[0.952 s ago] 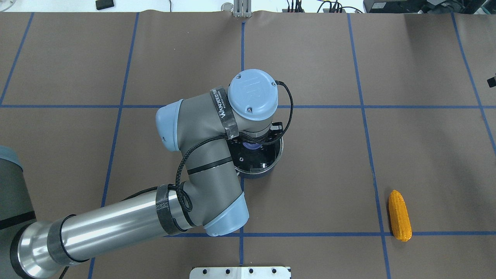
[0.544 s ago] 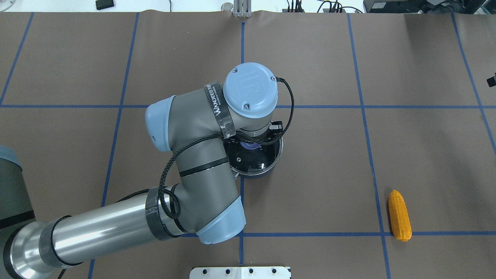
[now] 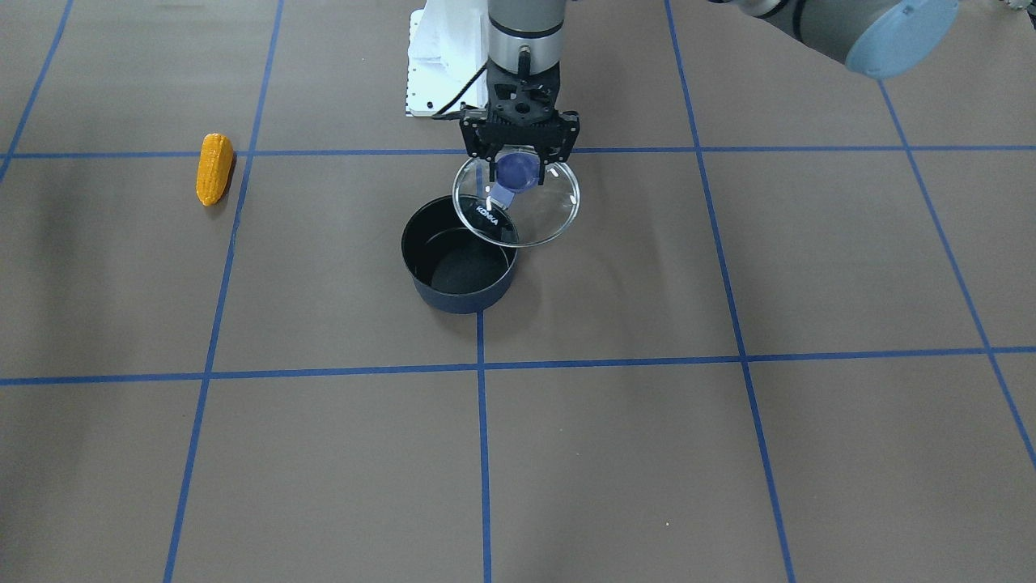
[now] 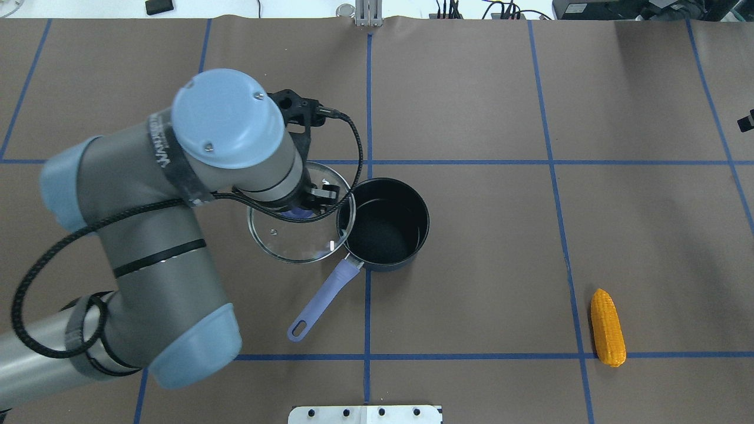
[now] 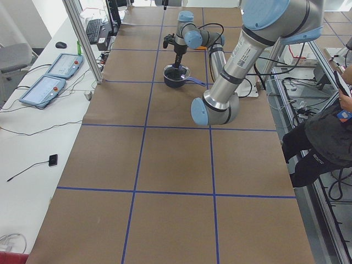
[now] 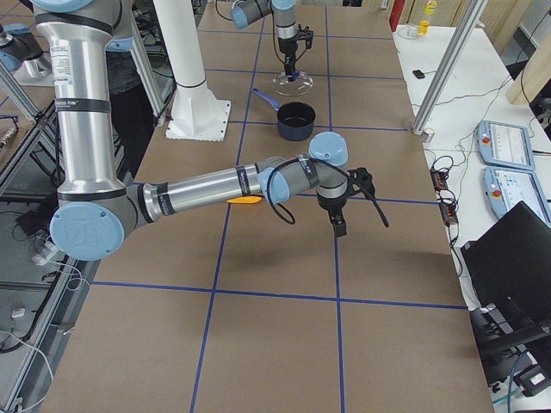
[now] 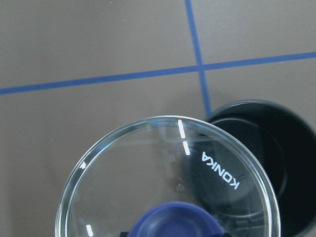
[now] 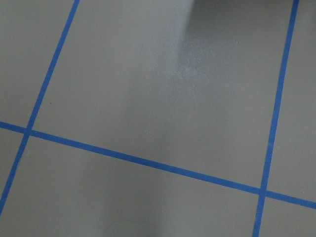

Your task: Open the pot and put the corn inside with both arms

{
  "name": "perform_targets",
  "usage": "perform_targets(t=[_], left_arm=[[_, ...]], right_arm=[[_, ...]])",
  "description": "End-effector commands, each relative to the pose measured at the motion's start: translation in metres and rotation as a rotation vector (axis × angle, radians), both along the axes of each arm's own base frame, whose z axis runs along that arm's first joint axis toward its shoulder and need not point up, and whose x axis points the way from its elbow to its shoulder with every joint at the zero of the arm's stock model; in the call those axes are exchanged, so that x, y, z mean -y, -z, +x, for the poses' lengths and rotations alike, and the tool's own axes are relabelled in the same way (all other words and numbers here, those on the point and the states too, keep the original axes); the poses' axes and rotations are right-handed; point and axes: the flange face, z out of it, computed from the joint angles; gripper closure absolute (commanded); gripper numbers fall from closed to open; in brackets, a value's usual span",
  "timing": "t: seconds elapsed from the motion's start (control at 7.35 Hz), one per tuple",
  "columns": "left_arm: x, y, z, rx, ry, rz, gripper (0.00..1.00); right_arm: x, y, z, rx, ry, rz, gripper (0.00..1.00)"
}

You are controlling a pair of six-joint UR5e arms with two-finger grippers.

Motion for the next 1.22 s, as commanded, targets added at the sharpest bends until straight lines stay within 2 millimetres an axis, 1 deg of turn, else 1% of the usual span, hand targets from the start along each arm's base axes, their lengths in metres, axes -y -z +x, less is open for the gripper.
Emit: perform_targets(t=[0.0, 0.14, 0.27, 0.41, 0.54, 0.68, 0.82, 0.95, 1.09], left_arm=[[0.024, -0.090, -0.096, 0.051, -0.135, 0.084, 0.94], [0.035, -0.135, -0.134, 0.067, -0.184, 0.115, 0.94], [0.039, -0.183, -0.171, 0.071, -0.238, 0.148, 0.94], [0.036, -0.219, -0.197, 0.069, -0.286, 0.165, 0.94], [0.033, -0.256, -0.211, 0.070, -0.335, 0.178, 0.94], [0.030, -0.293, -0.214, 0.064, -0.367, 0.206, 0.94], [0.033, -0.339, -0.212, 0.052, -0.390, 0.250, 0.94], [0.040, -0.380, -0.205, 0.021, -0.399, 0.286, 0.94], [0.043, -0.411, -0.202, 0.011, -0.402, 0.291, 0.94]], right_arm=[[-0.002, 0.007, -0.024, 0.022, -0.006, -0.018, 0.00], [-0.004, 0.011, -0.034, 0.046, -0.029, -0.011, 0.00], [-0.007, 0.013, -0.043, 0.058, -0.031, -0.010, 0.00], [-0.008, 0.011, -0.047, 0.056, -0.025, -0.014, 0.00], [-0.008, 0.011, -0.047, 0.055, -0.026, -0.014, 0.00], [-0.008, 0.011, -0.047, 0.055, -0.026, -0.014, 0.00], [-0.008, 0.012, -0.047, 0.054, -0.027, -0.012, 0.00], [-0.008, 0.012, -0.047, 0.055, -0.026, -0.009, 0.00], [-0.008, 0.012, -0.047, 0.055, -0.026, -0.009, 0.00]])
